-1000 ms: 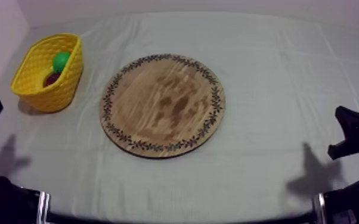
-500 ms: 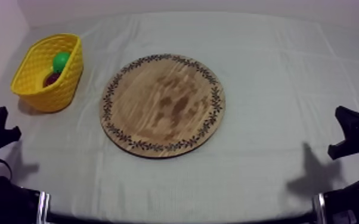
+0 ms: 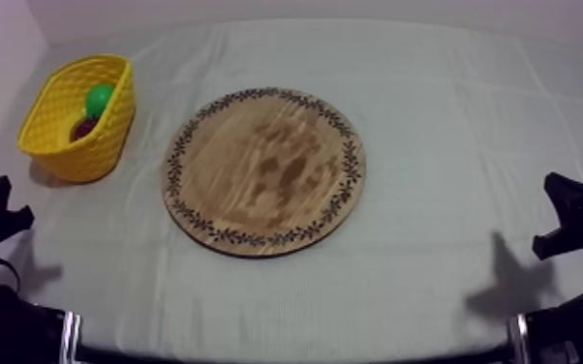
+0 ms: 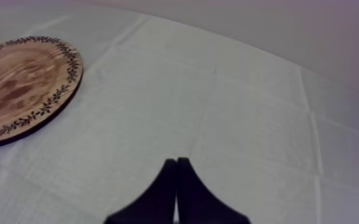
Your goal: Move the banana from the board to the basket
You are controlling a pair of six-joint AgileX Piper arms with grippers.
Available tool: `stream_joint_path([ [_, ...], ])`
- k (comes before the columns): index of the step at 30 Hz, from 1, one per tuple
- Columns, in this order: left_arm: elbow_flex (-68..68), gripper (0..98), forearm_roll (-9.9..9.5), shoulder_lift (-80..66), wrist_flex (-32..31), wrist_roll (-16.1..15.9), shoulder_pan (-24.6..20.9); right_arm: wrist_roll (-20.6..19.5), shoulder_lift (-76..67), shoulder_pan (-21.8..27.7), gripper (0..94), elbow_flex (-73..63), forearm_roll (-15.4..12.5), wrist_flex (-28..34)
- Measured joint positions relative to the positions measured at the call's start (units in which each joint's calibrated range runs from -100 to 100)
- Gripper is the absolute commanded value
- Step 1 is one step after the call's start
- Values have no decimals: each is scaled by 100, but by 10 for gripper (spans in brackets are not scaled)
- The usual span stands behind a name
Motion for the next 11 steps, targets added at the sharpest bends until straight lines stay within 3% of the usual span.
stream_joint_path([
  [11, 6, 0, 0, 0, -24, -58, -72, 0, 0, 0, 3, 0, 0, 0],
])
